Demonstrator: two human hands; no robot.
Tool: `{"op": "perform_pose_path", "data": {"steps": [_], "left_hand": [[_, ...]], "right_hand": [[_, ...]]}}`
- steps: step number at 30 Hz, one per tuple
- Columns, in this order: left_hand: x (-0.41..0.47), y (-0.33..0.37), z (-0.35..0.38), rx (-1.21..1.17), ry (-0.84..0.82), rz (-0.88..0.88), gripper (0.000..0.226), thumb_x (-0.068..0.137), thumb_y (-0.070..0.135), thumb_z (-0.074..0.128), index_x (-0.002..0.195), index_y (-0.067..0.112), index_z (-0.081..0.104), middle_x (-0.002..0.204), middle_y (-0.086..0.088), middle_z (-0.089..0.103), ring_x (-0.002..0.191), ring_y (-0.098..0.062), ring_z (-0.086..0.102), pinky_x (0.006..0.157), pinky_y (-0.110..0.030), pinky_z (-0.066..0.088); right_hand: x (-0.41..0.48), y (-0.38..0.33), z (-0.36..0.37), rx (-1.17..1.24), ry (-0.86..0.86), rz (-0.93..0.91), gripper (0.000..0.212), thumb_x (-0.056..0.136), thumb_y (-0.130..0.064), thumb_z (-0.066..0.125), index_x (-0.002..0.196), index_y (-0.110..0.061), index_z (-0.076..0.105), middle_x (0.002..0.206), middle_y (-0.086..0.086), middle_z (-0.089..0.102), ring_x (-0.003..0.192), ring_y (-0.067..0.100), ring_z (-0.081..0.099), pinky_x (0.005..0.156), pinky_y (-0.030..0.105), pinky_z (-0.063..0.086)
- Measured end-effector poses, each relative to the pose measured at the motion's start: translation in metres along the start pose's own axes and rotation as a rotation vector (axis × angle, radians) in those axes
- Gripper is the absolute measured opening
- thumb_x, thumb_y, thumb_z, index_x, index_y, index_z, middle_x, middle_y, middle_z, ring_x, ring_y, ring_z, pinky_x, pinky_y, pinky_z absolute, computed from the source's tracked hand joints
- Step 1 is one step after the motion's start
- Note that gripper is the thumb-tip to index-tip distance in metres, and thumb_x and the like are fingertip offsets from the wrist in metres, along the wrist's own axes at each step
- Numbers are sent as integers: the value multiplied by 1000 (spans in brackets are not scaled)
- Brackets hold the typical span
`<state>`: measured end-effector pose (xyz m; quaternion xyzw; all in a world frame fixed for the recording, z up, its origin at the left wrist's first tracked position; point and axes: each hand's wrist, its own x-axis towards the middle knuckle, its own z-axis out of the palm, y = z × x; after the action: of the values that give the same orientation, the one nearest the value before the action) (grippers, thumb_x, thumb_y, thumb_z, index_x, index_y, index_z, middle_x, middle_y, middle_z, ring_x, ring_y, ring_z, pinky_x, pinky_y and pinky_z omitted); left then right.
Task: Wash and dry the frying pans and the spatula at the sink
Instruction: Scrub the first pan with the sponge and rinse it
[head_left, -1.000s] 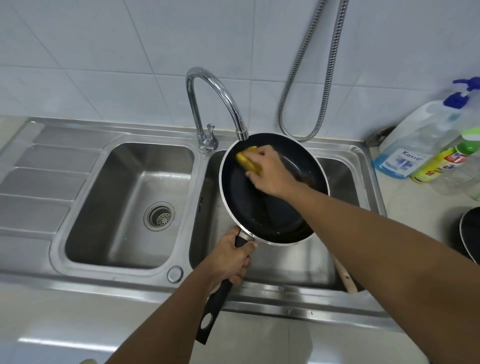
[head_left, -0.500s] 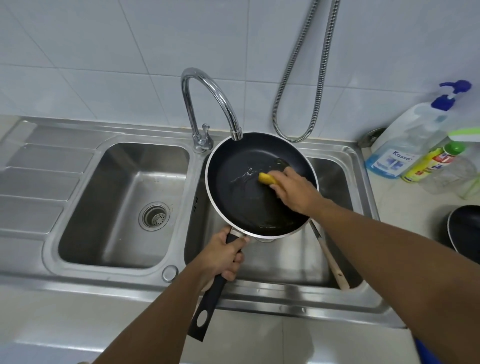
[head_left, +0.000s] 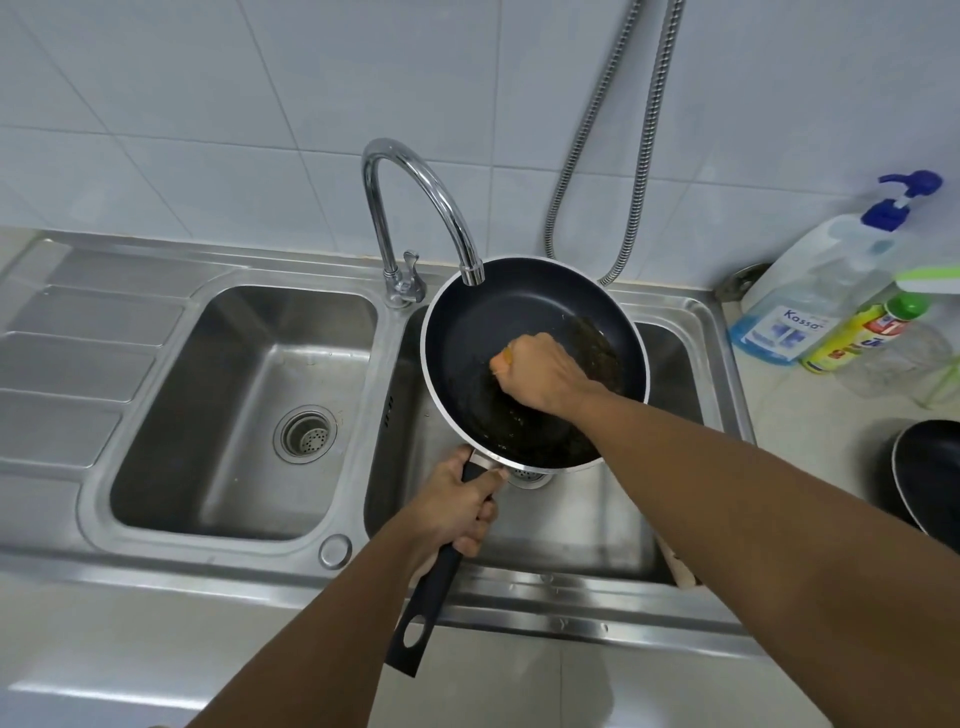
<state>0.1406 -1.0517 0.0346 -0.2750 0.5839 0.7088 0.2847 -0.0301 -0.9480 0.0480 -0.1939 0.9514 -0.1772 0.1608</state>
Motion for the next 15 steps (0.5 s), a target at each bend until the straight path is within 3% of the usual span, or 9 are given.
{"op": "perform_pose_path", "data": {"steps": [3, 6, 9, 12, 15], "left_hand": [[0, -2, -3, 0, -6, -4, 22, 105, 27, 59, 126, 23, 52, 61, 0, 45, 44, -9, 33, 39, -19, 27], [-2, -4, -4, -6, -8, -11, 21, 105, 27, 60, 124, 26, 54, 61, 0, 46, 45, -9, 34, 39, -19, 27], [-2, -6, -4, 8, -22, -10, 19, 105, 27, 60, 123, 26, 54, 62, -1, 47, 45, -9, 35, 38, -21, 29], [2, -6, -1, 17, -21, -11, 17, 105, 27, 60, 121, 25, 54, 61, 0, 47, 45, -10, 34, 38, -21, 28], [4, -7, 3, 19, -10, -12, 16, 104, 28, 60, 118, 22, 52, 60, 1, 46, 44, -9, 32, 39, -19, 26]], "right_hand": [[11, 22, -9, 84, 128, 30, 40, 99, -37, 43, 70, -12, 54, 80, 13, 65, 73, 32, 60, 79, 43, 55], [27, 38, -16, 152, 246, 37, 36, 104, -46, 41, 99, -13, 53, 94, 11, 56, 83, 33, 57, 78, 46, 50], [38, 40, -11, 48, 196, -52, 42, 100, -47, 52, 135, -24, 53, 126, 10, 47, 113, 31, 46, 99, 46, 39], [33, 27, 8, 12, 174, -224, 40, 96, -38, 63, 136, -32, 61, 135, 9, 49, 121, 33, 43, 106, 43, 33], [12, 13, 36, -24, 148, -498, 34, 92, -28, 68, 125, -29, 71, 125, 12, 56, 108, 33, 51, 99, 42, 42]]}}
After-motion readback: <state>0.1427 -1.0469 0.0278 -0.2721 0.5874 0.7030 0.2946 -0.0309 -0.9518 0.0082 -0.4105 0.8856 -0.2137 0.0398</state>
